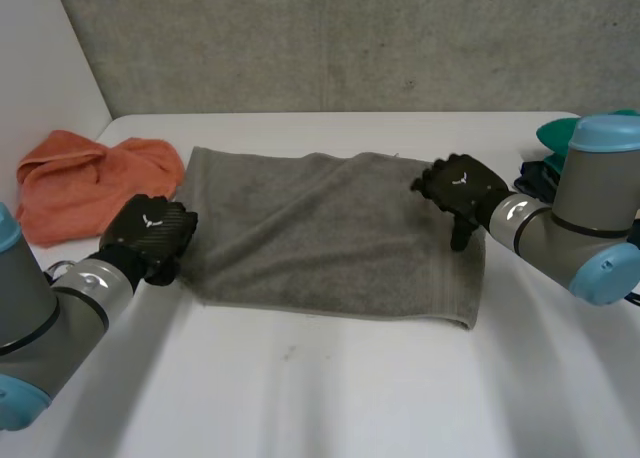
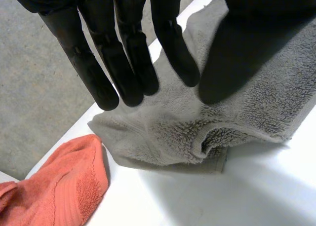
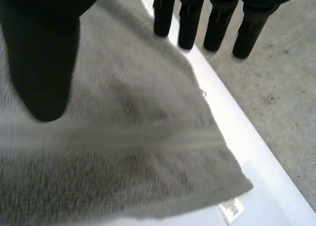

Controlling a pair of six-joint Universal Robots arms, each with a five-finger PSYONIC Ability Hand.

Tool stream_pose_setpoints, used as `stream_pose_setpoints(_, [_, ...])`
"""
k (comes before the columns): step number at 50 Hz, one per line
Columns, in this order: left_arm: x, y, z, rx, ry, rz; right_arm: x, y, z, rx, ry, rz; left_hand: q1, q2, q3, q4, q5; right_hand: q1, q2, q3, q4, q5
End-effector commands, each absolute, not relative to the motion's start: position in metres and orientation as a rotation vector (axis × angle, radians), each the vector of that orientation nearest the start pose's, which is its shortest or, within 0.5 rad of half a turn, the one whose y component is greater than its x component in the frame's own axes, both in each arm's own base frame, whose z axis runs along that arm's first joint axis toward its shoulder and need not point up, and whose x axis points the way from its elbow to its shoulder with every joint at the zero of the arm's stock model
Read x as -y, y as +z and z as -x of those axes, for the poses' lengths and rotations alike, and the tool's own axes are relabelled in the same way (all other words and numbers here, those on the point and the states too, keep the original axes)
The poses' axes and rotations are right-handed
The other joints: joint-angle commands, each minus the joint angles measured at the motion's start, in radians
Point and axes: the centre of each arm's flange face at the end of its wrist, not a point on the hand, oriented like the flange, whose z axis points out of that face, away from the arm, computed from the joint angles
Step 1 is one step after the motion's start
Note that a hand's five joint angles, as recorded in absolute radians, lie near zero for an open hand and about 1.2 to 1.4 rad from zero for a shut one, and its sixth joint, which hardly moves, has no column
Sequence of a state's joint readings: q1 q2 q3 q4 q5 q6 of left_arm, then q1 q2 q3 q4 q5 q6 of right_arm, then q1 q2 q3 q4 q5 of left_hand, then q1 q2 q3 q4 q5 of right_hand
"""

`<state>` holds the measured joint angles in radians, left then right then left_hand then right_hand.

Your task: Fold the laundry.

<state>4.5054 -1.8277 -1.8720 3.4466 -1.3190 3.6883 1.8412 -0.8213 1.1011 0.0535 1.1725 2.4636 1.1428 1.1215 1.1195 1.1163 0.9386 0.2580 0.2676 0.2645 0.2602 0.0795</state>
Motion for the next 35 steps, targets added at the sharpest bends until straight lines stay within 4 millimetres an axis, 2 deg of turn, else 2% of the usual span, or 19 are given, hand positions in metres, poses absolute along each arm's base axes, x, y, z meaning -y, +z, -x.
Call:
stream_pose_setpoints(1, [0.276,0.179,0.205,-2.228,-1.956,-1.054,0.357,0.183,-0.283,-2.042,-1.826,1.242,0.081,0.102,0.104,0.107,0.111,-0.083,-0.093,-0.09,-0.086,-0.079])
stream_pose_setpoints(4, [0.279,0.187,0.201,-2.245,-1.982,-1.011,0.352,0.189,-0.28,-2.107,-1.784,1.171,-0.101,-0.08,-0.078,-0.074,-0.071,-0.083,-0.093,-0.09,-0.086,-0.079])
stream_pose_setpoints(7, [0.283,0.196,0.195,-2.268,-2.004,-0.959,0.335,0.197,-0.276,-2.228,-1.676,1.062,-0.35,-0.329,-0.327,-0.323,-0.32,-0.083,-0.093,-0.09,-0.086,-0.079])
stream_pose_setpoints(10, [0.286,0.201,0.192,-2.3,-1.997,-0.927,0.32,0.194,-0.271,-2.346,-1.578,0.99,-0.494,-0.473,-0.471,-0.468,-0.465,-0.016,-0.026,-0.023,-0.018,-0.012])
stream_pose_setpoints(14, [0.287,0.2,0.19,-2.357,-1.951,-0.922,0.284,0.181,-0.262,-2.536,-1.45,0.94,-0.536,-0.514,-0.512,-0.509,-0.506,-0.013,-0.023,-0.02,-0.015,-0.009])
stream_pose_setpoints(21, [0.295,0.182,0.188,-2.427,-1.873,-0.952,0.253,0.163,-0.257,-2.518,-1.541,1.018,-0.545,-0.523,-0.521,-0.518,-0.515,0.034,0.024,0.027,0.031,0.038])
stream_pose_setpoints(28, [0.298,0.179,0.187,-2.432,-1.873,-0.963,0.243,0.146,-0.26,-2.448,-1.648,1.099,-0.548,-0.526,-0.524,-0.521,-0.518,0.142,0.133,0.136,0.14,0.146])
stream_pose_setpoints(35, [0.3,0.179,0.185,-2.434,-1.877,-0.949,0.247,0.127,-0.259,-2.471,-1.651,1.088,-0.554,-0.532,-0.53,-0.527,-0.524,0.23,0.221,0.224,0.228,0.234])
